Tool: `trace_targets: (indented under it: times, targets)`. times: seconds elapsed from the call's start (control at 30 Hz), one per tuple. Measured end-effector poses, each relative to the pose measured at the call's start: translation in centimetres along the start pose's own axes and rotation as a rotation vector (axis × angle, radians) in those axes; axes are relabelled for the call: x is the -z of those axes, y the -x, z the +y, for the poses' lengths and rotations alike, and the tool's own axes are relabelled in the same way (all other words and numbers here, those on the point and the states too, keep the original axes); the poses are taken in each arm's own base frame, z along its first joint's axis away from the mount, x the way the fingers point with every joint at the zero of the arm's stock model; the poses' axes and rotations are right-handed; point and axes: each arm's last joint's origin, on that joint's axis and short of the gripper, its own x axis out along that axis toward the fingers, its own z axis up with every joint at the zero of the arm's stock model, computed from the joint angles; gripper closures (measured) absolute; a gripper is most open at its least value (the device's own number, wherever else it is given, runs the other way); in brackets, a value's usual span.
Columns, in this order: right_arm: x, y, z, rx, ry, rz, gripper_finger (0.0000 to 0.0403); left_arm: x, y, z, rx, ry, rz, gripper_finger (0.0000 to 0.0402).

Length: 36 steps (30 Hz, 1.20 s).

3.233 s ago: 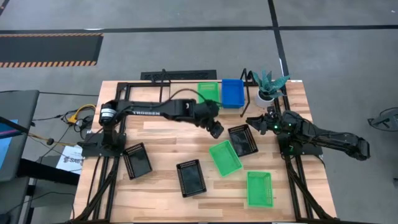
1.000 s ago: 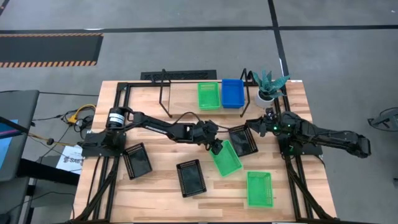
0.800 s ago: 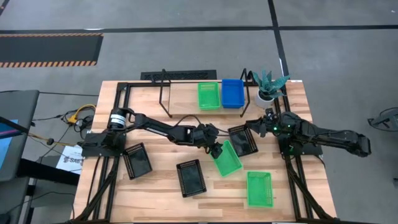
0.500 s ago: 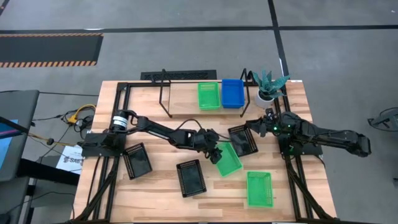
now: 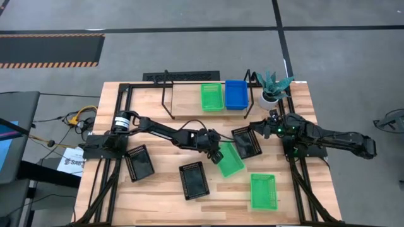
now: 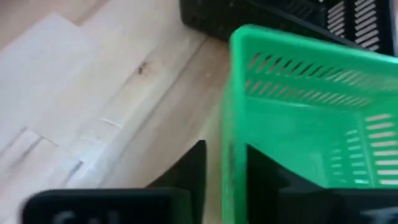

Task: Stack baskets on shelf by color
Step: Stack the top green bin on top of the other green bin on the shelf

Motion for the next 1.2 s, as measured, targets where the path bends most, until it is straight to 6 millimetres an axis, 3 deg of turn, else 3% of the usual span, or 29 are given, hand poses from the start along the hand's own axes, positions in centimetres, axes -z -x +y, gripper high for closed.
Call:
trace_targets:
  times: [0.1, 0.23, 0.5, 0.73, 0.83, 1.03, 1.2]
  targets:
    - [0.0, 0.0, 0.0, 0.0, 0.0, 0.0, 0.0179, -0.3, 0.2, 0.1, 0.004, 0.004, -0.003, 0.0387]
    - [0.0, 0.0, 0.0, 0.0, 0.0, 0.0, 0.0179, -1.9, 0.6, 0.1, 0.055, 0.001, 0.027, 0.0399]
    - [0.0, 0.0, 0.0, 0.002, 0.0, -0.002, 0.0179, -8.9, 2.9, 1.5, 0.122, -0.066, 0.076, 0.0401]
    - [0.0, 0.0, 0.0, 0.002, 0.007, -0.002, 0.0179, -16.8, 7.7, 5.5, 0.093, -0.13, 0.043, 0.0401]
    - [0.0, 0.0, 0.0, 0.001, 0.008, -0.002, 0.0179, -19.1, 10.3, 7.2, 0.085, -0.182, 0.052, 0.0401]
    - [0.0, 0.0, 0.0, 0.011, 0.017, -0.012, 0.0179, -22.4, 14.7, 11.5, 0.027, -0.294, 0.034, 0.0401]
    - [-0.1, 0.0, -0.1, 0.025, 0.045, -0.027, 0.0179, -23.4, 15.8, 16.1, 0.036, -0.305, 0.039, 0.0401]
